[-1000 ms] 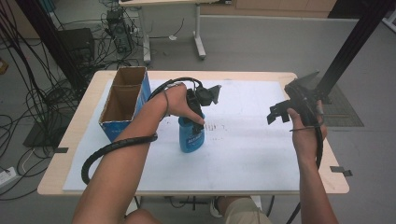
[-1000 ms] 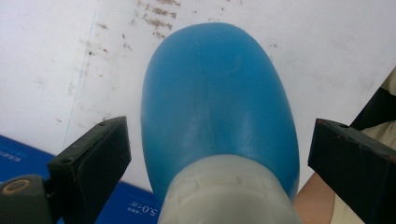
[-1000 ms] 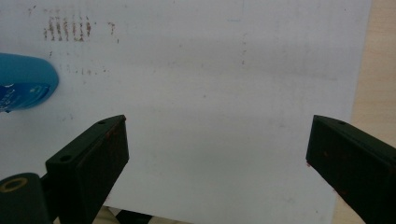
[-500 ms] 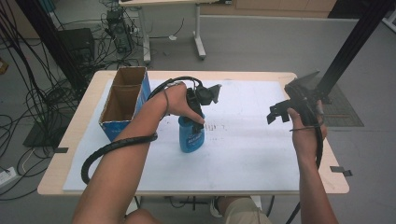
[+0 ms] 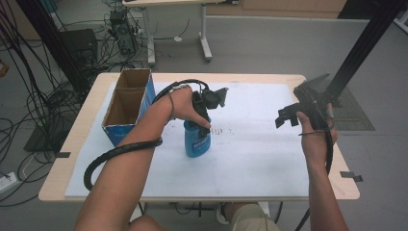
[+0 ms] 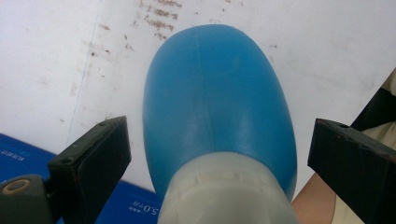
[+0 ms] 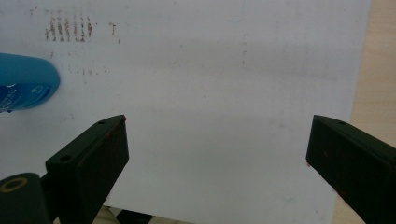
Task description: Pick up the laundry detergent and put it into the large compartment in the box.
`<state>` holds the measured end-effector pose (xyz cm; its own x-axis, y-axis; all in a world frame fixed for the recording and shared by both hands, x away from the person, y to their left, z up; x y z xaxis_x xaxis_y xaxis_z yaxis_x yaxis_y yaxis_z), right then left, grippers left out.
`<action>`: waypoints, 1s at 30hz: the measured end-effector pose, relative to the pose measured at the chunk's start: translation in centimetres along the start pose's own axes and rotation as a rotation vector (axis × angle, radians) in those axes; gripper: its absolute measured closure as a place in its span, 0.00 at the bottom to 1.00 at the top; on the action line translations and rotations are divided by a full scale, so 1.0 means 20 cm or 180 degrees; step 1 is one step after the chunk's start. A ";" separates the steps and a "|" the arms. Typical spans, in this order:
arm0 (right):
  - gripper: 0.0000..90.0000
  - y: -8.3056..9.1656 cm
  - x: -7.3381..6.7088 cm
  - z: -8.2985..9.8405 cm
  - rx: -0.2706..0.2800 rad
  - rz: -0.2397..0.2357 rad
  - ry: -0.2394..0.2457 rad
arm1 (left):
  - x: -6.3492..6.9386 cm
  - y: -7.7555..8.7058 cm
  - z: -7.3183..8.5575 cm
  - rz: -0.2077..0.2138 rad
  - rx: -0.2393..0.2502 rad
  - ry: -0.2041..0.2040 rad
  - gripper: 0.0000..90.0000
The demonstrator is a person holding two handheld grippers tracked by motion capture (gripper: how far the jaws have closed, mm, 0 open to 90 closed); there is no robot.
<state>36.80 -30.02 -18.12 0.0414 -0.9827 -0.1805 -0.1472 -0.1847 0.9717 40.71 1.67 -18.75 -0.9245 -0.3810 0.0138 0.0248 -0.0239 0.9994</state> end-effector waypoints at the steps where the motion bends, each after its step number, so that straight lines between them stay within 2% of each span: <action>1: 0.06 0.00 0.00 0.00 -0.0004 -0.0005 -0.0013 | 0.00 0.00 0.00 0.0000 0.0004 0.0003 0.07; 16: 0.06 0.00 -0.01 0.00 -0.0007 0.0000 -0.0002 | 0.01 -0.03 0.00 -0.0030 -0.0003 -0.0005 0.09; 30: 0.06 -0.01 -0.01 -0.01 -0.0004 0.0001 -0.0022 | 0.00 -0.04 -0.01 -0.0057 -0.0017 0.0038 0.16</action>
<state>36.94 -29.87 -18.21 0.0345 -0.9828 -0.1812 -0.1459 -0.1844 0.9720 40.70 1.56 -19.64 -0.9202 -0.3914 -0.0045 0.0104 -0.0358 0.9993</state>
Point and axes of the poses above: each handheld gripper's, and its own axes: y roughly backward along the jaws, z roughly out of its underside, x roughly to its right, the point moved 3 cm from there along -y, roughly forward along the jaws, and after that the axes turned 2 degrees about -y, right-handed, at the moved point
